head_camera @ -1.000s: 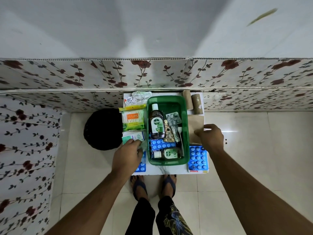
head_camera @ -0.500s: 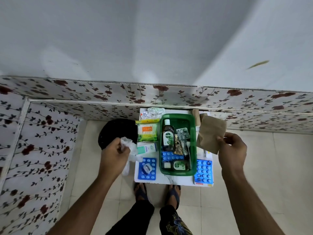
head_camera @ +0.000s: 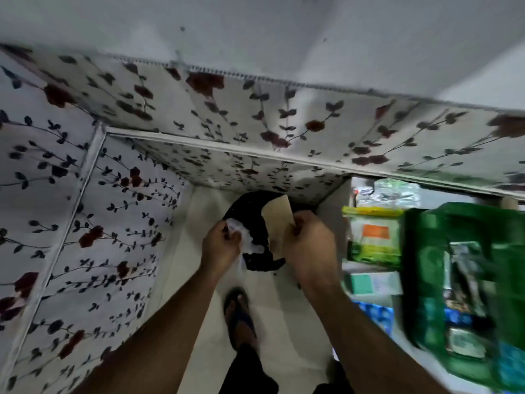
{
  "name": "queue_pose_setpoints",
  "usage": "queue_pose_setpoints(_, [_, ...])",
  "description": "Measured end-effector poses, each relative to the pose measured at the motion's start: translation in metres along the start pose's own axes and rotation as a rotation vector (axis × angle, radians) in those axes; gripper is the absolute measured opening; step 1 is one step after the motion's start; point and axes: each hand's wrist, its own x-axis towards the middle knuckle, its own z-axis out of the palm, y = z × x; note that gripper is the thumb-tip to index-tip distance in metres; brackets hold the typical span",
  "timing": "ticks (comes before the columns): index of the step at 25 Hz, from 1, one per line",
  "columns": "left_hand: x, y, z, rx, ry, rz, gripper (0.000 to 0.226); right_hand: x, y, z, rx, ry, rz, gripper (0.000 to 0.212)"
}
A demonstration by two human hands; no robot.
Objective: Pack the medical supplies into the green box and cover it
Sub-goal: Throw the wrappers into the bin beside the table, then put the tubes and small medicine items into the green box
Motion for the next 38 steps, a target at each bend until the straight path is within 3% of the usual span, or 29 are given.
queue_pose_setpoints(5, [0.065,-0.041,0.023,-0.011,-0.068,-0.095,0.029,0.045,0.044,0.121,-0.141,-0.152,0.192,0.022])
queue_pose_setpoints(9, [0.094,-0.056,0.031,-0.171,-0.281,-0.315,0.063,0.064,0.067,0.161,-0.086,-0.218,0.244,0.014])
queue_pose_setpoints(11, [0.099,-0.061,0.028,-0.211,-0.32,-0.358,0.071,0.067,0.072,0.163,-0.087,-0.202,0.262,0.03])
queue_pose_setpoints(17, [0.072,-0.051,0.004,-0.363,-0.206,-0.37,0.045,0.039,0.061,0.135,-0.088,-0.226,0.244,0.032])
queue_pose_setpoints(22, [0.022,-0.017,-0.013,-0.379,-0.108,-0.374,0.019,0.012,0.039,0.073,0.056,-0.139,0.168,0.027])
queue_pose_setpoints(25, [-0.028,0.02,-0.011,-0.259,-0.088,-0.234,0.016,-0.012,0.019,0.011,0.102,-0.097,0.048,0.026])
queue_pose_setpoints(29, [-0.102,0.081,0.003,-0.108,-0.176,-0.031,0.013,-0.058,0.02,-0.093,0.188,-0.119,-0.086,0.024])
queue_pose_setpoints(34, [-0.189,0.149,0.047,0.032,-0.171,0.175,0.02,-0.091,0.095,-0.242,0.283,0.036,0.011,0.011])
queue_pose_setpoints(38, [-0.198,0.156,0.085,0.292,-0.083,0.382,0.038,-0.068,0.188,-0.292,0.201,0.217,0.258,0.011])
